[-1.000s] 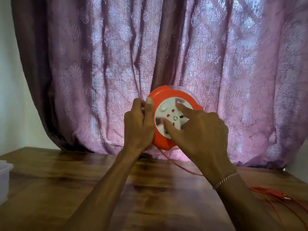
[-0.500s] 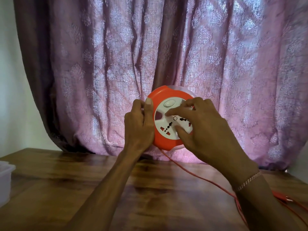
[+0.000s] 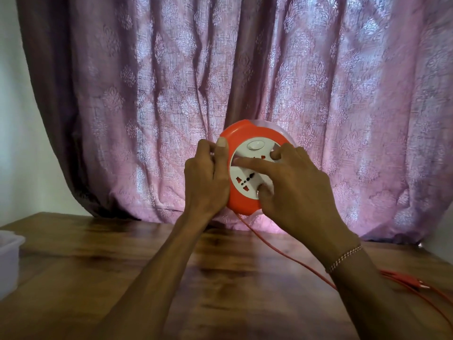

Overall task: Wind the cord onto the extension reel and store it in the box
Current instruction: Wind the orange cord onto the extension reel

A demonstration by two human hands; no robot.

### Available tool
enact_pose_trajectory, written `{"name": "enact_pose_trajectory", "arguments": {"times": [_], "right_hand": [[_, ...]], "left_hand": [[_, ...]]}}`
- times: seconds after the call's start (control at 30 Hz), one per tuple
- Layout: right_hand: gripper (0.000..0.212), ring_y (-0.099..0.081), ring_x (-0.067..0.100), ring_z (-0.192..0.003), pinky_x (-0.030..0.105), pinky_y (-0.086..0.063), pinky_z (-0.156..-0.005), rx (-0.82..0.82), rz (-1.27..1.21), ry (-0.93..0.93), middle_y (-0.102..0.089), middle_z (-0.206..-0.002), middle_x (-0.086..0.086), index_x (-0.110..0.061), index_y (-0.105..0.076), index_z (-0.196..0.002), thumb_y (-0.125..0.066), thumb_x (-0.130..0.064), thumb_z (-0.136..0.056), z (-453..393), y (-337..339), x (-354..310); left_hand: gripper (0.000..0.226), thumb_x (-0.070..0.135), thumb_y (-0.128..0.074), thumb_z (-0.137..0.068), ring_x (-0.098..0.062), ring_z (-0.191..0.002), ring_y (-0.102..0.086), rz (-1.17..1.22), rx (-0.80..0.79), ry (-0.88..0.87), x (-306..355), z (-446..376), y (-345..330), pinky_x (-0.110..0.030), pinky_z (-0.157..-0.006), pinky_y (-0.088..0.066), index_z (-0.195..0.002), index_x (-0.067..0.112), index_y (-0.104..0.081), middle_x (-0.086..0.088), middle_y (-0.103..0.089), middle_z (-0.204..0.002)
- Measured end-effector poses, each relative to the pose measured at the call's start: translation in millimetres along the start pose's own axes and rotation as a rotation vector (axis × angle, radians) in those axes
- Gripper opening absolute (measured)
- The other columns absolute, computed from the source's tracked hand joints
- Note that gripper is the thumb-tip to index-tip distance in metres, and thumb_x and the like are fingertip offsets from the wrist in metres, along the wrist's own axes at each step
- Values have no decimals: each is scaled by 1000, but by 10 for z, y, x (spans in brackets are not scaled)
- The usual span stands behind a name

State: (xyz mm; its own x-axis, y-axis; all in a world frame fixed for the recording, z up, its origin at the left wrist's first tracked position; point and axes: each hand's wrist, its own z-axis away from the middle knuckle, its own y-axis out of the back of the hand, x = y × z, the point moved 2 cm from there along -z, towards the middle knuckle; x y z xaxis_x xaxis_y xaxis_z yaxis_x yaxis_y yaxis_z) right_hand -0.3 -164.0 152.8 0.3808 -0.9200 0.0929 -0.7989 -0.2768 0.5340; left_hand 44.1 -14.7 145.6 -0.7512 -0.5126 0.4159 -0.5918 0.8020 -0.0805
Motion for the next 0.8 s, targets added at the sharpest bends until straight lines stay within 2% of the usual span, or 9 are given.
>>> {"name": "enact_pose_trajectory", "arguments": {"times": [0.1, 0.17, 0.27, 0.4, 0.47, 0.5, 0.6, 0.7, 0.8], "right_hand": [[58, -61, 27, -106, 39, -54, -78, 55, -63, -133, -67, -115, -1, -55, -45, -134, -62, -56, -78, -1, 13, -15], [67, -66, 29, -101, 41, -55, -82, 124, -155, -253, -73, -109, -1, -47, -52, -132, -58, -75, -72, -8, 10, 5], [73, -67, 31, -98, 46, -56, -82, 194, -242, -316, -74, -111, 3, -35, -61, -126, -54, -82, -70, -2, 17, 32], [71, -69, 27, -85, 34, -50, -69, 199, -52, -261, -76, -93, -2, -38, -60, -121, -45, -87, -72, -21, 56, 51], [62, -69, 22, -76, 31, -51, -64, 222, -58, -166, -74, -80, -7, -36, -62, -114, -48, -83, -75, -43, 115, 66], [54, -67, 21, -76, 33, -53, -64, 226, -90, -116, -73, -82, -8, -34, -63, -111, -54, -76, -77, -49, 146, 82], [34, -60, 22, -98, 39, -53, -76, 119, -160, -22, -67, -108, -2, -35, -66, -111, -72, -47, -81, -73, 173, 151], [42, -54, 22, -115, 41, -49, -93, -57, -238, 3, -57, -127, 1, -41, -66, -117, -77, -27, -79, -66, 149, 170], [51, -44, 25, -130, 47, -48, -98, -142, -217, 62, -47, -139, 4, -47, -63, -120, -71, -13, -83, -45, 143, 112]], "left_hand": [[32, 39, -40, -100, 5, -52, -53, -19, 1, -14, 12, 7, -11, -10, -47, -33, -79, 15, -45, 13, -46, -53], [33, 41, -39, -100, 4, -53, -52, -35, 1, -18, 6, 9, -26, -11, -47, -32, -79, 16, -46, 13, -47, -53], [34, 39, -40, -101, 7, -55, -55, -19, -4, -15, 20, 26, -48, -7, -48, -34, -80, 13, -48, 15, -49, -56], [31, 33, -42, -103, 9, -56, -56, -7, -7, -10, 26, 26, -38, -6, -47, -35, -81, 12, -48, 15, -49, -57], [31, 32, -41, -103, 9, -56, -56, 8, -11, 2, 33, 23, -24, -7, -47, -36, -81, 12, -47, 15, -50, -57], [30, 32, -42, -103, 9, -55, -57, 18, -12, 6, 42, 23, -21, -7, -46, -36, -81, 12, -47, 16, -50, -56], [28, 28, -42, -103, 11, -54, -57, 32, -11, 15, 66, 25, -14, -6, -46, -37, -81, 11, -46, 18, -48, -54], [28, 30, -42, -103, 9, -54, -57, 27, -11, 9, 57, 30, -24, -6, -45, -37, -82, 12, -46, 17, -50, -57], [28, 32, -42, -103, 8, -56, -57, 13, -14, 8, 33, 36, -37, -7, -46, -37, -82, 13, -47, 16, -51, -59]]}}
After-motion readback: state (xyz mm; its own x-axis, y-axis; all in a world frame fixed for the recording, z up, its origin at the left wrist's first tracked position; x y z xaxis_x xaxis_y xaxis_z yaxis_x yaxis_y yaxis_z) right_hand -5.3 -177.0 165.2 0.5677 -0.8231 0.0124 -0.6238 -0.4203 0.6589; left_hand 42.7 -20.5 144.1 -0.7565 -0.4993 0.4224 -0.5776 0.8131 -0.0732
